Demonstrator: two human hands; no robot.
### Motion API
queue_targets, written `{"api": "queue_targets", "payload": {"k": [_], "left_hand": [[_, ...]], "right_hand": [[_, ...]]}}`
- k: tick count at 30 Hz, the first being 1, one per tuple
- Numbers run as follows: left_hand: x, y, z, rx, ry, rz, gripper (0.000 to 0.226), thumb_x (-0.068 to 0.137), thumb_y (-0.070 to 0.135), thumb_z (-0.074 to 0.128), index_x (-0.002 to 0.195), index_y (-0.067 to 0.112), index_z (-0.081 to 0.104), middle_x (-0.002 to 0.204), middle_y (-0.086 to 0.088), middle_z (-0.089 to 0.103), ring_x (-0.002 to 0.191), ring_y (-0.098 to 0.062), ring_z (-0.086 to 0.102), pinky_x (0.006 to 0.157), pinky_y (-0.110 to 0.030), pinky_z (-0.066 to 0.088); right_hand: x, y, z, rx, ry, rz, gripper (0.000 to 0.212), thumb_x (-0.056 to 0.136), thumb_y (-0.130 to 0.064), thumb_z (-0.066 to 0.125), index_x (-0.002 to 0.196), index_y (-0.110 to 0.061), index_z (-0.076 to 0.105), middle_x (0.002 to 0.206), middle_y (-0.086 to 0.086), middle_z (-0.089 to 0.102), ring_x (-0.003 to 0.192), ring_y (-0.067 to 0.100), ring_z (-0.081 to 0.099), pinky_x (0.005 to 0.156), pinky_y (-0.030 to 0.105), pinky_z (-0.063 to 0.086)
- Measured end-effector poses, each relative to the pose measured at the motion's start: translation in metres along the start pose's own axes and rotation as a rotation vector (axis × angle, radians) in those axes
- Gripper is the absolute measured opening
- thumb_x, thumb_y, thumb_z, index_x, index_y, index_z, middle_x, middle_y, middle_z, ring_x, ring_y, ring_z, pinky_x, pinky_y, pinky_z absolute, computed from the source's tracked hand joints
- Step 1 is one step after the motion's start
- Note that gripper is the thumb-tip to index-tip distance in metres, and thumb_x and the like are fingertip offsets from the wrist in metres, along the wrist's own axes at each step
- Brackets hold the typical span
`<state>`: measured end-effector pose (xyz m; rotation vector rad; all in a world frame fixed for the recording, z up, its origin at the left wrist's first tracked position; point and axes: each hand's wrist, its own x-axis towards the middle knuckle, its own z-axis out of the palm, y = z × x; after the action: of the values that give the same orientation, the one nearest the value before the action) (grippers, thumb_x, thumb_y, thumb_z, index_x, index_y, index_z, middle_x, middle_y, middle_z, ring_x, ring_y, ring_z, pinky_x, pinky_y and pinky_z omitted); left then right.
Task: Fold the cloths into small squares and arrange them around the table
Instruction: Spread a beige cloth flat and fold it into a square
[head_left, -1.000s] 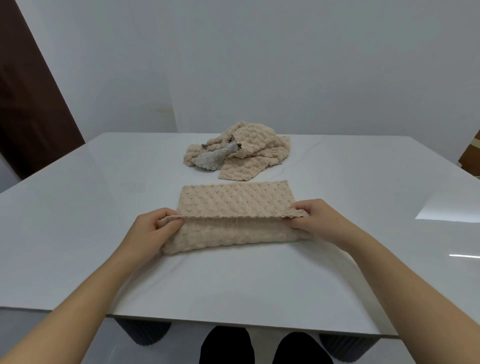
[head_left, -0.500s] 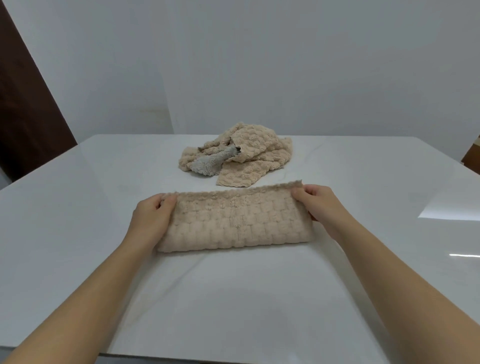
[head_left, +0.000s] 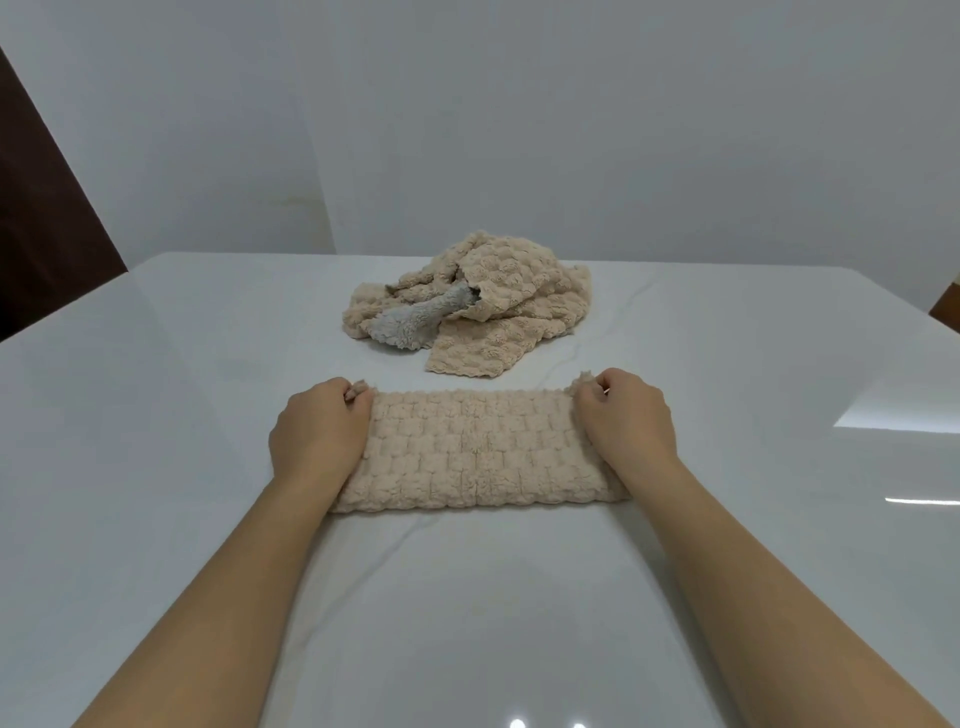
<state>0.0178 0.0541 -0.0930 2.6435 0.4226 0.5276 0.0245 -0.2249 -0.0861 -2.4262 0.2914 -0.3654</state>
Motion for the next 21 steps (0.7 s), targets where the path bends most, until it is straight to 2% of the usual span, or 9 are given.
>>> {"api": "queue_targets", "payload": {"k": [3, 9, 13, 15, 18, 21], "left_hand": [[-0.001, -0.001, -0.001, 0.042, 0.019, 0.016, 0.039, 0.097, 0.039, 0.044, 0.07, 0.013, 0.055, 0.067, -0.002, 0.057, 0.069, -0.028, 0.055, 0.055, -0.03, 0.036], [-0.001, -0.006, 0.002, 0.102, 0.073, 0.057, 0.033, 0.097, 0.037, 0.046, 0.074, 0.015, 0.055, 0.07, -0.001, 0.058, 0.068, -0.027, 0.054, 0.055, -0.03, 0.036], [0.002, -0.006, 0.003, 0.055, 0.066, 0.073, 0.023, 0.095, 0.037, 0.05, 0.095, 0.017, 0.062, 0.093, -0.002, 0.062, 0.083, -0.026, 0.057, 0.067, -0.035, 0.043], [0.004, -0.009, 0.005, 0.05, 0.049, 0.085, 0.026, 0.095, 0.037, 0.052, 0.104, 0.016, 0.064, 0.102, -0.007, 0.06, 0.093, -0.029, 0.057, 0.078, -0.04, 0.045], [0.005, -0.013, 0.005, 0.035, 0.024, 0.096, 0.026, 0.094, 0.038, 0.053, 0.098, 0.016, 0.065, 0.1, -0.007, 0.058, 0.093, -0.029, 0.056, 0.082, -0.042, 0.044], [0.004, -0.013, 0.003, -0.015, 0.004, 0.101, 0.022, 0.094, 0.037, 0.053, 0.092, 0.016, 0.06, 0.097, -0.005, 0.056, 0.093, -0.028, 0.054, 0.083, -0.044, 0.044]], "right_hand": [[0.0, 0.001, 0.004, -0.081, 0.046, -0.043, 0.036, 0.099, -0.034, 0.04, 0.069, -0.015, 0.042, 0.068, 0.002, 0.053, 0.064, 0.024, 0.047, 0.052, 0.031, 0.029], [0.001, 0.003, 0.013, -0.324, 0.133, -0.124, 0.026, 0.1, -0.031, 0.037, 0.087, -0.017, 0.055, 0.07, -0.002, 0.056, 0.066, 0.025, 0.052, 0.055, 0.029, 0.032], [0.001, 0.006, 0.011, -0.35, 0.126, -0.108, 0.028, 0.099, -0.033, 0.038, 0.105, -0.019, 0.062, 0.092, 0.0, 0.06, 0.075, 0.026, 0.057, 0.061, 0.03, 0.036], [0.0, 0.006, 0.01, -0.36, 0.102, -0.108, 0.031, 0.1, -0.035, 0.038, 0.115, -0.019, 0.061, 0.107, 0.003, 0.057, 0.079, 0.027, 0.058, 0.064, 0.031, 0.038], [0.001, 0.007, 0.01, -0.388, 0.07, -0.159, 0.032, 0.1, -0.034, 0.039, 0.107, -0.013, 0.062, 0.108, 0.007, 0.054, 0.077, 0.026, 0.052, 0.068, 0.033, 0.036], [0.003, 0.008, 0.009, -0.361, 0.059, -0.203, 0.028, 0.099, -0.033, 0.043, 0.105, -0.011, 0.06, 0.108, 0.007, 0.054, 0.089, 0.026, 0.053, 0.072, 0.035, 0.036]]}}
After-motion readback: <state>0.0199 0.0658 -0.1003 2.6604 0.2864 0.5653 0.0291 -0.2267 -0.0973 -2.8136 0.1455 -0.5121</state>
